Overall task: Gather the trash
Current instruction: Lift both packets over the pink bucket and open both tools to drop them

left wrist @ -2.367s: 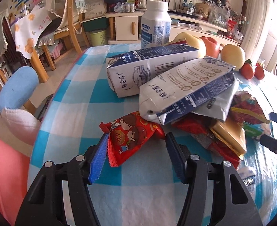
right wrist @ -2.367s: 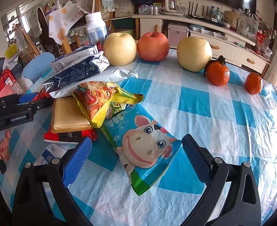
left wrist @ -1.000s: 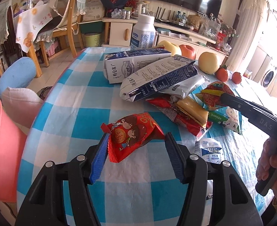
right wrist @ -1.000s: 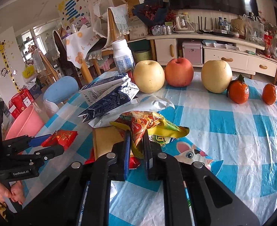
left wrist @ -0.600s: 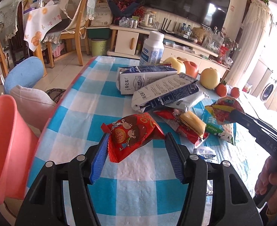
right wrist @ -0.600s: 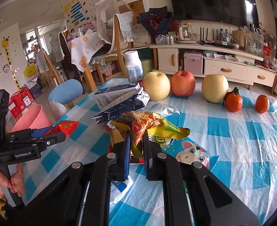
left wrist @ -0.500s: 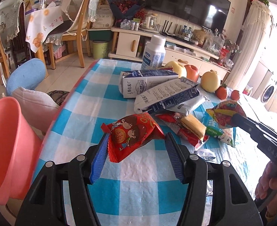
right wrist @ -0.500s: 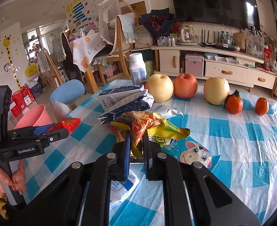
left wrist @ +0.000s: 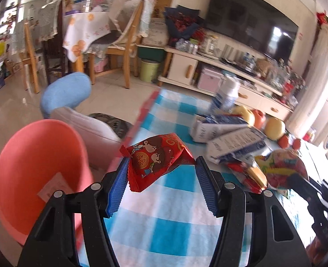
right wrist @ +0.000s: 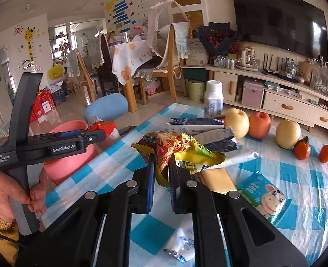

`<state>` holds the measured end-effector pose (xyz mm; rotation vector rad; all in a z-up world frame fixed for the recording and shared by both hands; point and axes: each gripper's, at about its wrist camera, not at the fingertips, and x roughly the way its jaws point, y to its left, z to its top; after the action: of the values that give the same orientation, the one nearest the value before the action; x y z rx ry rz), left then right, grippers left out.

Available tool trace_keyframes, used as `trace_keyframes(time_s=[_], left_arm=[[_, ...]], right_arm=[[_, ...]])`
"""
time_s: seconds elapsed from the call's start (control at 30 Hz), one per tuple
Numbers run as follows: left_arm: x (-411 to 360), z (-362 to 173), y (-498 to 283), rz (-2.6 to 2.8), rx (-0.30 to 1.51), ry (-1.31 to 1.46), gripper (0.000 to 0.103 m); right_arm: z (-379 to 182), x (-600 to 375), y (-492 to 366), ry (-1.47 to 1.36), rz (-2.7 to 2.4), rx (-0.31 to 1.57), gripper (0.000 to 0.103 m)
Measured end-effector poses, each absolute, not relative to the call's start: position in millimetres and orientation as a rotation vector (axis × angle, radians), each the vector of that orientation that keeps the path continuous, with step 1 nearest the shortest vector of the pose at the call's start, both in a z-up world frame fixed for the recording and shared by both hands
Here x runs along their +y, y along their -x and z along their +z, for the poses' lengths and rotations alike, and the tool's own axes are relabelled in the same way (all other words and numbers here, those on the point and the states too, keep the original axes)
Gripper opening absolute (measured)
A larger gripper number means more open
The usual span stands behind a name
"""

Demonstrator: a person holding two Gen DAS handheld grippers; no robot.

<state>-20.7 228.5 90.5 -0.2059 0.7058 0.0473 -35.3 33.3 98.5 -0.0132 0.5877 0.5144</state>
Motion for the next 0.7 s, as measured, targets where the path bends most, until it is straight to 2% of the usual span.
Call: trace_keyframes(time_s=[0.4,0.7], left_arm=[[357.2,97.0,45.9,0.365,0.676,0.362,0.061],[409.2,86.6,57.2,0.459,0.68,0.444,0.061]], right_arm=[[120.8,182.0,42.8,0.175,0.774,0.559,0.013],[113.3,267.8,34.4,0.272,0.906,0.562,0.013]])
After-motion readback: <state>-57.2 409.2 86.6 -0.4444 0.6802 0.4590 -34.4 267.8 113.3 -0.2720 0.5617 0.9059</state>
